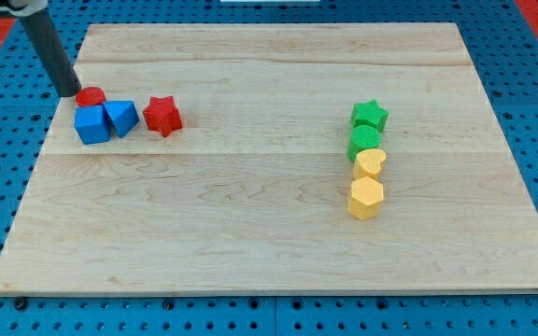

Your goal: Move the blue cube towards down

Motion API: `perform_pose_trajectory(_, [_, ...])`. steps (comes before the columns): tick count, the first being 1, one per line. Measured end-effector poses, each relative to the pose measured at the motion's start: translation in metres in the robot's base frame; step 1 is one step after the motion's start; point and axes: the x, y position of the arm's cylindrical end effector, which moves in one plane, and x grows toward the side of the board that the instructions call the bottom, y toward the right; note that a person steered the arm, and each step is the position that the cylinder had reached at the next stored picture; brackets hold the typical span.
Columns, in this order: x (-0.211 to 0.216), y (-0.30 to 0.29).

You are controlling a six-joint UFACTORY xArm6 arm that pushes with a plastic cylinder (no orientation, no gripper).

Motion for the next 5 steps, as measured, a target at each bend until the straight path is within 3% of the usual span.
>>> perform_pose_trajectory(3, [0.071,0.062])
perform_pose_trajectory(4, [0.077,0.081])
perform_pose_trajectory(5, [0.077,0.062])
